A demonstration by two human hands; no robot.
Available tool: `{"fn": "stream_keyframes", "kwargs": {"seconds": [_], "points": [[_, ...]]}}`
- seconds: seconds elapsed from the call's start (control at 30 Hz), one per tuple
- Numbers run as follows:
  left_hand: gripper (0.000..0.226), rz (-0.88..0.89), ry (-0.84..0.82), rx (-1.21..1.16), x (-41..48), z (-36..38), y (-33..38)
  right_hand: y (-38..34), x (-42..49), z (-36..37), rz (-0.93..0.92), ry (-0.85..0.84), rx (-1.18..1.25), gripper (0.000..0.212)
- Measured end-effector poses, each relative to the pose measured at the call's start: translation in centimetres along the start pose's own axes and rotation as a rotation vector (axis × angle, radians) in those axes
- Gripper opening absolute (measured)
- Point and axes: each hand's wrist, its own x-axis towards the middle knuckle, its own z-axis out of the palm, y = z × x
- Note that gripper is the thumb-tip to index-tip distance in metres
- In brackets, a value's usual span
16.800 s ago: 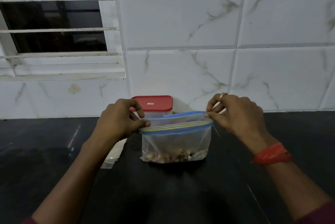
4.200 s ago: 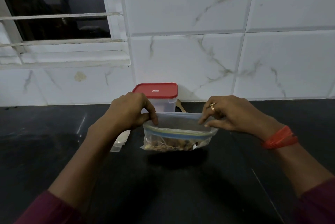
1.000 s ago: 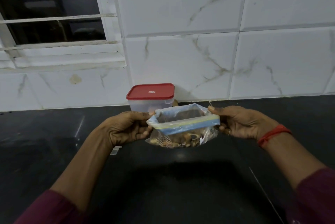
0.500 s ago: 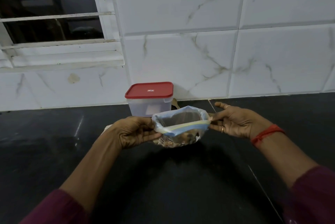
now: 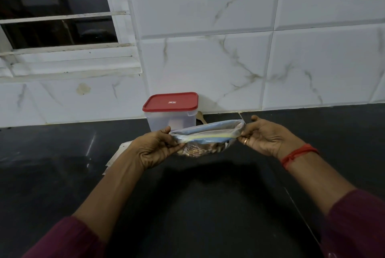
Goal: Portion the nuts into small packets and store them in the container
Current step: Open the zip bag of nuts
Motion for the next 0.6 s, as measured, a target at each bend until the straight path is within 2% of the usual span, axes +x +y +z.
{"fn": "stream_keyframes", "kwargs": {"seconds": [0.2, 0.33, 0.4, 0.43, 0.5, 0.53, 0.6], "points": [[0.048, -0.002, -0.056, -0.103, 0.0, 0.1, -0.4, 0.5, -0.3, 0.4, -0.029, 0.034, 0.029, 0.056], [0.044, 0.085, -0.123, -0.209, 0.1, 0.7, -0.3, 0.5, -1.2, 1.1, -0.021, -0.015, -0.015, 0.048], [0.039, 0.141, -0.143, -0.246, -0.3, 1.1, -0.3, 0.4, -1.5, 1.3, -0.031, -0.026, -0.047, 0.058], [0.037, 0.168, -0.127, -0.240, -0.4, 1.2, -0.3, 0.5, -1.5, 1.2, -0.034, -0.018, -0.043, 0.061], [0.035, 0.201, -0.077, -0.144, -0.3, 1.1, -0.5, 0.9, -0.7, 0.7, -0.022, 0.016, -0.045, 0.046], [0.033, 0.196, -0.063, -0.079, -0.1, 0.9, -0.6, 1.1, -0.3, 0.4, -0.012, 0.032, -0.077, 0.040], [0.030, 0.131, -0.055, 0.041, 0.4, 0.1, -0.8, 1.5, 0.4, -0.5, 0.013, 0.061, -0.167, 0.040]]}}
